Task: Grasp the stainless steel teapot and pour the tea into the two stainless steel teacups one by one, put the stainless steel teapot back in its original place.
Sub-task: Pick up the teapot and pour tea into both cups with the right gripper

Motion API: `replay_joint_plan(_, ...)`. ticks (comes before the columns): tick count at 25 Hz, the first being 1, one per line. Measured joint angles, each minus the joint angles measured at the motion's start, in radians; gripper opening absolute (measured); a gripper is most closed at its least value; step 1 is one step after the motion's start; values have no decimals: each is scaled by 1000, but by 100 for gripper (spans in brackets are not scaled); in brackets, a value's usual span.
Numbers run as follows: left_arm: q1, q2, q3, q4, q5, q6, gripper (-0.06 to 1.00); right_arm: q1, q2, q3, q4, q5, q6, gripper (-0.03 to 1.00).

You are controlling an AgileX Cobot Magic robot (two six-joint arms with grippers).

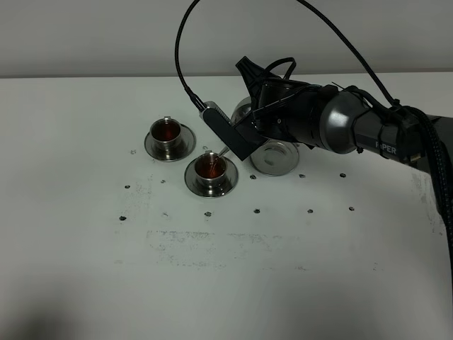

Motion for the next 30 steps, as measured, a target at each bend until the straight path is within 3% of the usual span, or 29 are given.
replay_joint_plan(30, 0, 0, 0, 0, 0, 0, 28, 1, 0, 0, -53, 0, 0, 18)
